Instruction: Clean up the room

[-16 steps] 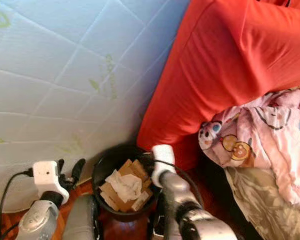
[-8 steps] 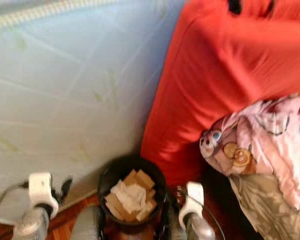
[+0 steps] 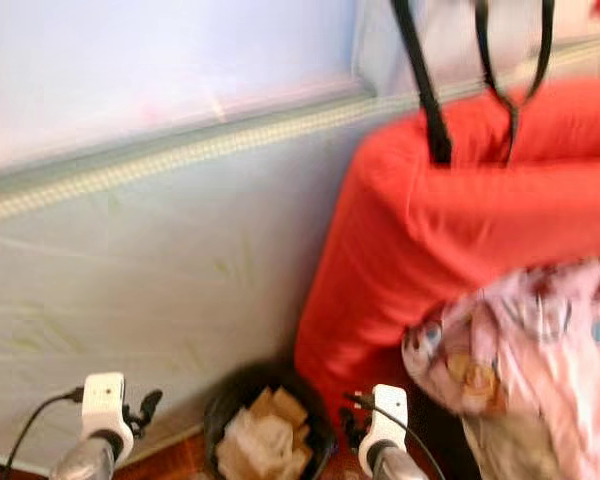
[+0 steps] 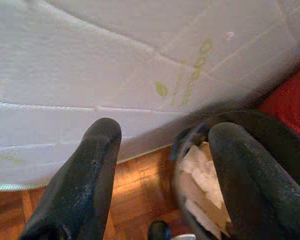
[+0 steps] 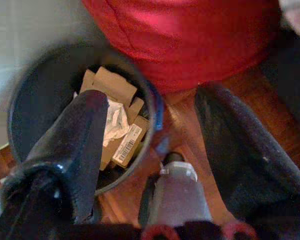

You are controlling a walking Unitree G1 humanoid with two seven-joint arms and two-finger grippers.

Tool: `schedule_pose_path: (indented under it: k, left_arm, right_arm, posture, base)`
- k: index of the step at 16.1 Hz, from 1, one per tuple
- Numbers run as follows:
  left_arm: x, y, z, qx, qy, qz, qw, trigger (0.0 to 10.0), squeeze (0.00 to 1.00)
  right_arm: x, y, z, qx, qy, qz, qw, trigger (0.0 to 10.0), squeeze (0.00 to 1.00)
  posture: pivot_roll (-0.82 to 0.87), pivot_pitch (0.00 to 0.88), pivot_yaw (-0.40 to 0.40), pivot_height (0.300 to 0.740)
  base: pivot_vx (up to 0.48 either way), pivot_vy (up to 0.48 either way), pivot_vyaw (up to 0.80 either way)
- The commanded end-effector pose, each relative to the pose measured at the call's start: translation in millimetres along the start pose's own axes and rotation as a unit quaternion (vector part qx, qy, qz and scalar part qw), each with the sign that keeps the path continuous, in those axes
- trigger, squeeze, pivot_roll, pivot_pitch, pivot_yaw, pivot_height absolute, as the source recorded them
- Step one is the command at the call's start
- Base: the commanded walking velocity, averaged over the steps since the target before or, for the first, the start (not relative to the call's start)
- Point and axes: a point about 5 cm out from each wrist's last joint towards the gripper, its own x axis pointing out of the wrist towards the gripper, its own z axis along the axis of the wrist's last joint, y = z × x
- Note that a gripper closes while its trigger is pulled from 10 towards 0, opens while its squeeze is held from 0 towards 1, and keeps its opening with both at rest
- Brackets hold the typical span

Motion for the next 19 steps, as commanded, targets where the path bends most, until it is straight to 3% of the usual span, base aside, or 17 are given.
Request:
schedule_pose_path:
  k: [1,7,10,14,19]
  left_arm:
    - [-3.1,1.8,-13.3,0.008,0.024,-0.001,1.000,10.0,0.00]
    - [-7.4,-7.6,-34.9,0.018,0.064,-0.013,0.998,10.0,0.00]
    - [-12.8,-10.8,-52.2,-0.005,0.102,-0.006,0.995,10.0,0.00]
    - [-13.7,-13.6,-57.5,0.004,0.123,-0.012,0.992,10.0,0.00]
    - [-15.9,-12.3,-62.7,-0.015,0.136,0.002,0.991,10.0,0.00]
  right_arm:
    - [-1.8,-1.5,-7.9,-0.001,0.018,-0.004,1.000,10.0,0.00]
    - [-5.7,-8.0,-20.1,-0.021,0.053,-0.013,0.998,10.0,0.00]
    - [-11.9,-21.5,-30.8,0.000,0.067,-0.044,0.997,10.0,0.00]
    - [-17.7,-30.3,-41.5,-0.004,0.090,-0.056,0.994,10.0,0.00]
    - [-30.0,-58.0,-47.9,-0.009,0.101,-0.066,0.993,10.0,0.00]
  posture:
    - [0.14,0.000,-0.042,0.740]
    - [0.14,0.000,-0.075,0.740]
    - [0.12,0.000,-0.077,0.740]
    - [0.12,0.000,-0.073,0.740]
    - [0.10,0.000,-0.070,0.740]
  base:
    - [0.000,0.000,0.00]
    - [0.000,0.000,0.00]
    - [0.000,0.000,0.00]
    - [0.000,0.000,0.00]
    - [0.000,0.000,0.00]
